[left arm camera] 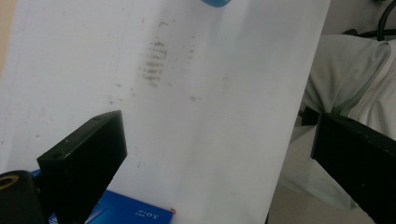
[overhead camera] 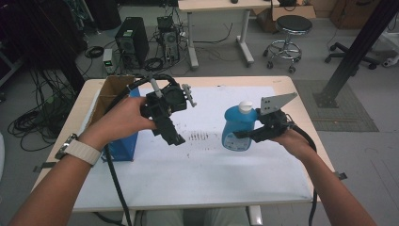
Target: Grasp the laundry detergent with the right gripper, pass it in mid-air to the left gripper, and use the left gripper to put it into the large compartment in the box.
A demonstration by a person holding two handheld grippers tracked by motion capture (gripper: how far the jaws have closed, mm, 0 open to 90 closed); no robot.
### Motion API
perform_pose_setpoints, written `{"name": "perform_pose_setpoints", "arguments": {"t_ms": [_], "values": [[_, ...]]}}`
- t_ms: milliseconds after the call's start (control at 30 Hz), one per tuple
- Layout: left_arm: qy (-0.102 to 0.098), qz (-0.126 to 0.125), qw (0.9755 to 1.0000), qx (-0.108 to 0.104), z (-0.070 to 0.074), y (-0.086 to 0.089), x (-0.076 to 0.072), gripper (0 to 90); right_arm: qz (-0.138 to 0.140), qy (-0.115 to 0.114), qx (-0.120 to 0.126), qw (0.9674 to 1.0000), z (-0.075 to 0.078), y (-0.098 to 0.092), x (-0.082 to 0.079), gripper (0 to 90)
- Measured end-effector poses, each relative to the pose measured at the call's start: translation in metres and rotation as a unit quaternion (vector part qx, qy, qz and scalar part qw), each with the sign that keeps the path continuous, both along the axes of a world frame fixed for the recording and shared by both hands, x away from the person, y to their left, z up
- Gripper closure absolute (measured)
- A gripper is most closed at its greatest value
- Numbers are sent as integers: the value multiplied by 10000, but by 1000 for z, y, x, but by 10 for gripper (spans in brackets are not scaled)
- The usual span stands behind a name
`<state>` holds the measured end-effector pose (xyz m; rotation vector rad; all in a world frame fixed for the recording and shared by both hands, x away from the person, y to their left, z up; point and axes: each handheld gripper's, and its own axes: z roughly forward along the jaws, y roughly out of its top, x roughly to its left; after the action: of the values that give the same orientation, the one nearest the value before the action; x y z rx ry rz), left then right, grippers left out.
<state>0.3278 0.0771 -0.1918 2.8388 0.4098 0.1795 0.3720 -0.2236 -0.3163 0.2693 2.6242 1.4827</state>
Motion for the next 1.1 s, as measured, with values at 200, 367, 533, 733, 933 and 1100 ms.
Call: {"name": "perform_pose_setpoints", "arguments": {"t_ms": [200,367,533,733,933,1100], "values": [[-57,-179,9998,48,16,-13,-2,40,169,55,-18,9998,14,5,-11,449],[-92,-313,9994,136,24,-24,-3,40,296,88,-64,9995,23,10,-20,450],[-103,-409,9990,138,30,-31,-4,40,394,54,-111,9991,30,16,-27,450],[-93,-551,9983,176,35,-39,-4,40,507,9,-126,9986,34,26,-31,450],[-83,-633,9978,197,38,-45,-6,41,591,-13,-102,9982,36,34,-32,450],[-37,-706,9972,227,39,-49,-7,41,673,-44,-40,9977,39,44,-34,450]]}}
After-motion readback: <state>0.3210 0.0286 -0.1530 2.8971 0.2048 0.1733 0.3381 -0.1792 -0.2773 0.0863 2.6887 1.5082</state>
